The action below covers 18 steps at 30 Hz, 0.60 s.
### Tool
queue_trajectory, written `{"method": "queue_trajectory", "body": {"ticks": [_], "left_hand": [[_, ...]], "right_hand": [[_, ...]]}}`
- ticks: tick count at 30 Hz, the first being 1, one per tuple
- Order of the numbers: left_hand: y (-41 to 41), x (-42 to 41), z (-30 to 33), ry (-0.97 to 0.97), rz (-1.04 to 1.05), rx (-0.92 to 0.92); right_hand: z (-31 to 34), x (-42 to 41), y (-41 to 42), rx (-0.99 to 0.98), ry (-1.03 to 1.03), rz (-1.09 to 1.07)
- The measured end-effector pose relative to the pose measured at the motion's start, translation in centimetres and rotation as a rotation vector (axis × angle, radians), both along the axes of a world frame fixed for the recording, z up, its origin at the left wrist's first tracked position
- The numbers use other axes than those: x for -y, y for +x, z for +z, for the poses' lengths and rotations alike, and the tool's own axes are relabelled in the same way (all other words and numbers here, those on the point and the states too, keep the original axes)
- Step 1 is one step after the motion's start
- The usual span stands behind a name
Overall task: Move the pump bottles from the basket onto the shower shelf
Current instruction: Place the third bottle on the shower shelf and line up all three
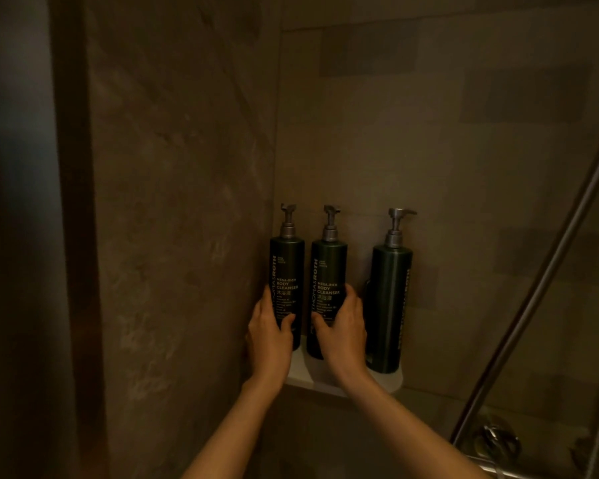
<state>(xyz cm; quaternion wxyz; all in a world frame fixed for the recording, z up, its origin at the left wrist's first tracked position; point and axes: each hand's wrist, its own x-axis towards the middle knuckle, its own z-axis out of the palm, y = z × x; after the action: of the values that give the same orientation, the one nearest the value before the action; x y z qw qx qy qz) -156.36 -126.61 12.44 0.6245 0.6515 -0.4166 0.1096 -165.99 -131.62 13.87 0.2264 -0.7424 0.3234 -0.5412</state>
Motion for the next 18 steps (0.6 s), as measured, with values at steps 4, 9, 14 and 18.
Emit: {"method": "queue_trajectory", "body": {"ticks": [4,9,14,18], "left_hand": [[0.29,0.5,0.19,0.02,0.004,-0.001],[0.35,0.72,0.17,0.032,0.014,0.007],[0.22,0.65,0.2,0.04,0.018,0.001],[0.05,0.57,0.28,0.049,0.022,-0.013]], "right_hand": [[0.05,0.07,0.21,0.008,-0.005,-0.012],[0.05,0.09,0.46,0.007,-0.007,-0.029],[0.07,0.15,0.53,-0.005,-0.002,-0.045],[0.14,0.07,0.59,-0.01,-0.001,-0.039]]}}
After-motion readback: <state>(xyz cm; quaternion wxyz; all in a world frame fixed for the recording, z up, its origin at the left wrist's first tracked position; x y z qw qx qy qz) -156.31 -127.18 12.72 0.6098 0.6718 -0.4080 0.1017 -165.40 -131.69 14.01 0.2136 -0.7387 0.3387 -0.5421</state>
